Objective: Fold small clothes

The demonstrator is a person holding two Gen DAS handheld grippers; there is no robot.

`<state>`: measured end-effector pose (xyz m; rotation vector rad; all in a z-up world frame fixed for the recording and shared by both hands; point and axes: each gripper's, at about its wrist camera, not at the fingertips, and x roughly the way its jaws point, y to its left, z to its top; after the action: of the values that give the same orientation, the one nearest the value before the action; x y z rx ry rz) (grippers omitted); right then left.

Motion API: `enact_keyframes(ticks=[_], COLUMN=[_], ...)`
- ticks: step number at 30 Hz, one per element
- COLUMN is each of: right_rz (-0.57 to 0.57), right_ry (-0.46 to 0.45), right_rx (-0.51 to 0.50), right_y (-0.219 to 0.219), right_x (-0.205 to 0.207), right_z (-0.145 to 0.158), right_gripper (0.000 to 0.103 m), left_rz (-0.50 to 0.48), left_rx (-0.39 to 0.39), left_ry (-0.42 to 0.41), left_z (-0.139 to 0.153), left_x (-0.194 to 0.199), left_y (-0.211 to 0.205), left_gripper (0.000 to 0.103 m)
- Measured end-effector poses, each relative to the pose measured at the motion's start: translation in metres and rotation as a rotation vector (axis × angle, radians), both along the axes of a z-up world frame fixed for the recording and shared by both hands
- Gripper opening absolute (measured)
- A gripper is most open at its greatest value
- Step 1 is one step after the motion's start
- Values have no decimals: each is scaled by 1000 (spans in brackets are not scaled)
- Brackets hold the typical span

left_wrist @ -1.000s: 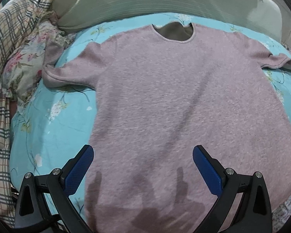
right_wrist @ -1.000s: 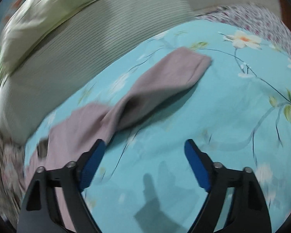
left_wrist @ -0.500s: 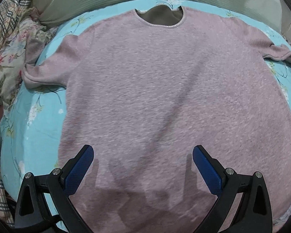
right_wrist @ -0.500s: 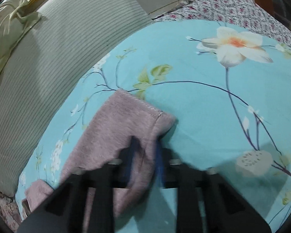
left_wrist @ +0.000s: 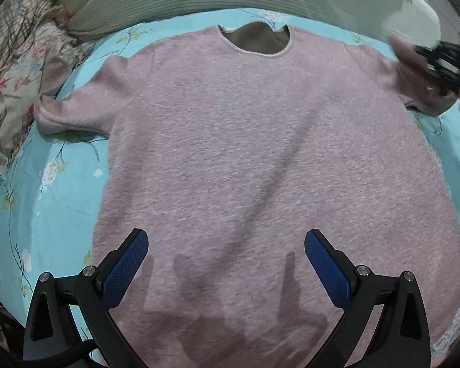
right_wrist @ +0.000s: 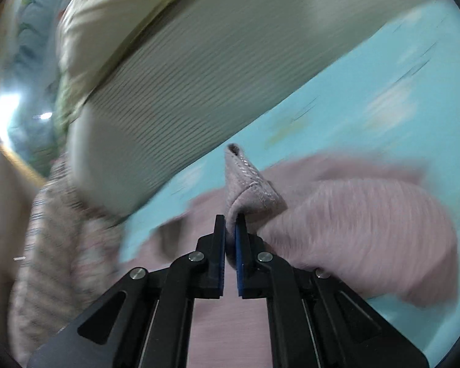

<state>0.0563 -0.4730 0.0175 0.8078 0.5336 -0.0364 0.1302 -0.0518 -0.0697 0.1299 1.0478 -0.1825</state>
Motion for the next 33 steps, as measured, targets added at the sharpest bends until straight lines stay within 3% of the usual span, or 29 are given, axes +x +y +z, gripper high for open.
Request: enact_keyframes(ticks=[7,13,17,19,21,22,28,32,33], right_rz=[268,386,424,428,414,408,316,242,222], right_ry=[52,104,150,175,154,142,58,31,35], right_rx=[89,101,122,150,163,158,88,40,25], right_y=[124,223,253,248,245,244,223,204,201], right_x=[106,186,218,222,216,210,147,98,88], right_z=[-54,-80,-97,-103,-99,-95,-57,-46,-46], right_gripper=[6,6,11,23,50,54,54,54,54], left_rz=[27,78,107,116,114,108,90,92,92], left_rx=[-57,-96,-136,-157,-179,-200,-285,-285,-282], left_ry=[-21,-21,-27,-37,-40,-41,14,20,21], left_z=[8,8,7,7,7,6,-12,-18,-19], left_x=[-6,1,16,28,40,51,129,176,184], left_y=[28,58,76,82,84,84,75,67,67], left_gripper=[102,102,102,102,102,102,102,97,88])
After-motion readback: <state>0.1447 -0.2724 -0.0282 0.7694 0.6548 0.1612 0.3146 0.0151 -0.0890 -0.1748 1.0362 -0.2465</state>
